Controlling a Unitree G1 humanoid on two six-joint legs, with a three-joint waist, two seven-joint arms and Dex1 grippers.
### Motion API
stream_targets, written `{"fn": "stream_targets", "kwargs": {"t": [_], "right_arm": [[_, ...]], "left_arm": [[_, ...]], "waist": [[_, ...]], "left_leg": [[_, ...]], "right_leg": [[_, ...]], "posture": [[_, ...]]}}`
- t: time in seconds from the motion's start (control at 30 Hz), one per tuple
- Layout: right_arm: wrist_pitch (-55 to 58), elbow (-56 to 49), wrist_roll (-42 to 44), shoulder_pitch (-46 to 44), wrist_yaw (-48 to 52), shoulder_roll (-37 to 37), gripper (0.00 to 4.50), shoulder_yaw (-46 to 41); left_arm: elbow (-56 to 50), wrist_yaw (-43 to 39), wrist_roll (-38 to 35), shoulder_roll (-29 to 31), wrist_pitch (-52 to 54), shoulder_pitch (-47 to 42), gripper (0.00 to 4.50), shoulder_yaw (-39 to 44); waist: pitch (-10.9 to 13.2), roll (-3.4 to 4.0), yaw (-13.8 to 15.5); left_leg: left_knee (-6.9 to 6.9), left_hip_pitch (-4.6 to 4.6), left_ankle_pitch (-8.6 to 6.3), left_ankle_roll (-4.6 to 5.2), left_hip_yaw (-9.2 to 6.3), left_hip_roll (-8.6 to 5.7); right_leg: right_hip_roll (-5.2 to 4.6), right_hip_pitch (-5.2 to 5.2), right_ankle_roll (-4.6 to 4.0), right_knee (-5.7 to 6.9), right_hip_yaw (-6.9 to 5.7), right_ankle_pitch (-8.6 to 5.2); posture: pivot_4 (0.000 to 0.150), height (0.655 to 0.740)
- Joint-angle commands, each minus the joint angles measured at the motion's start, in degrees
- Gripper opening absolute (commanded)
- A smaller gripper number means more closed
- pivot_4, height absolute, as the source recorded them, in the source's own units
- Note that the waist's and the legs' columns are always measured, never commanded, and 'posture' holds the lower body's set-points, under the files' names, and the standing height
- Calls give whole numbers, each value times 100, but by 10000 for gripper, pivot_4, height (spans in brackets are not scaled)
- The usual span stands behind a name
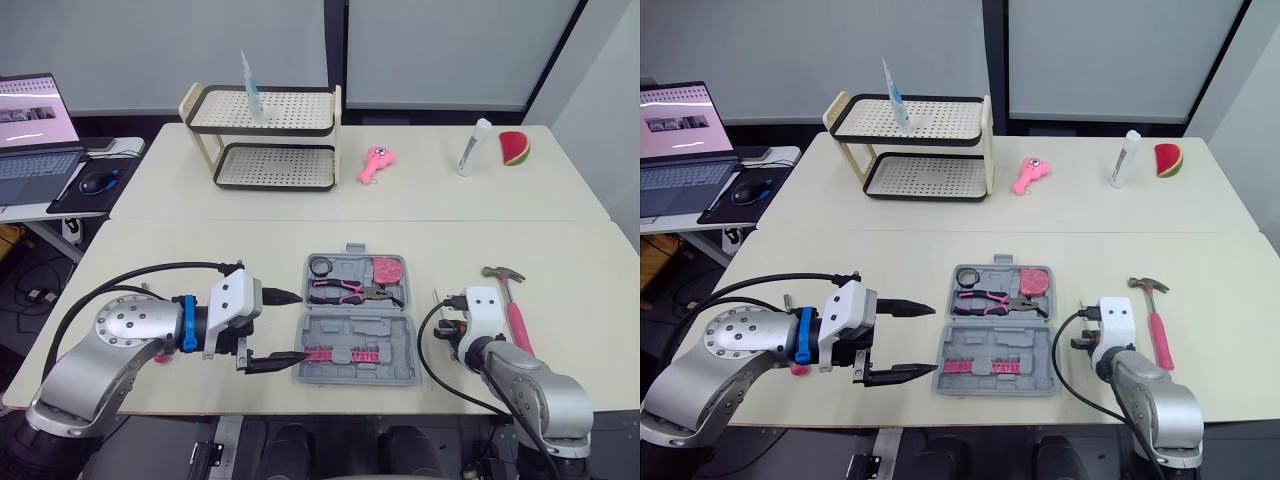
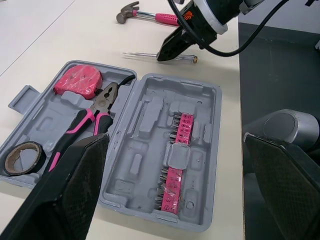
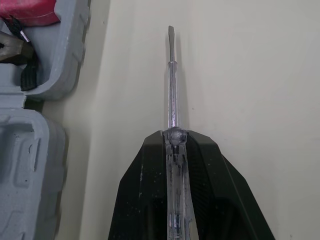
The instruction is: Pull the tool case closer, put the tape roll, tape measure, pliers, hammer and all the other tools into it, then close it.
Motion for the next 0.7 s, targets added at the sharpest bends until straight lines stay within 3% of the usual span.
{"fn": "stream_targets", "kwargs": {"t": [0.03, 0.1, 0.13, 0.3, 0.37, 0.43, 0.57, 0.7], "right_arm": [[-195, 52, 12, -52, -124, 132, 3295, -186], [-252, 80, 24, -49, -147, 179, 3295, -257], [-246, 12, 75, -68, -128, 219, 10586, -340], [180, -585, 466, -183, 102, 255, 19051, -749], [519, -921, 724, -250, 401, -56, 22567, -874], [656, -1114, 922, -325, 763, -642, 26344, -833], [-1010, -892, 702, -318, 2599, -3455, 34402, 486], [-3466, -161, -101, -478, 4042, -5147, 34402, 1514]], "left_arm": [[-200, -12, 19, 16, -90, -37, 45000, -45], [-204, -1, 32, 10, -93, -38, 45000, -44], [-198, 10, 45, 8, -105, -28, 45000, -30], [-164, 71, 103, -12, -155, 27, 45000, 39], [-143, 115, 131, -16, -187, 54, 45000, 78], [-136, 143, 139, -8, -207, 81, 45000, 107], [-177, 153, 121, 25, -233, 171, 45000, 168], [-206, 126, 123, 52, -252, 214, 45000, 186]], "waist": [[0, 0, 0], [0, 0, 0], [0, 0, 0], [1, 1, -1], [1, 2, 0], [2, 3, 2], [13, 21, 2], [12, 16, -3]], "left_leg": [[0, 0, 0, 0, 0, 0], [0, 1, 0, 0, 0, 0], [0, 1, 0, 0, 0, 0], [0, 0, 0, 0, 0, 0], [0, 0, 0, 0, 0, 0], [1, -1, 0, 0, 0, -1], [8, -2, 0, 2, 5, -4], [-1, -1, 0, 3, -7, 15]], "right_leg": [[0, 0, 0, 0, 0, 0], [0, 0, 0, 1, 1, 0], [0, 0, 0, 1, 0, 0], [0, -2, 0, 3, 1, 0], [0, -2, 0, 3, 1, 0], [0, -1, 0, 2, 1, 0], [-2, 5, 1, -8, 1, 0], [13, 13, 0, -18, -16, -1]], "posture": [[1500, 7290], [1500, 7290], [1500, 7290], [1500, 7290], [1500, 7290], [1500, 7290], [1500, 7290], [1500, 7290]]}}
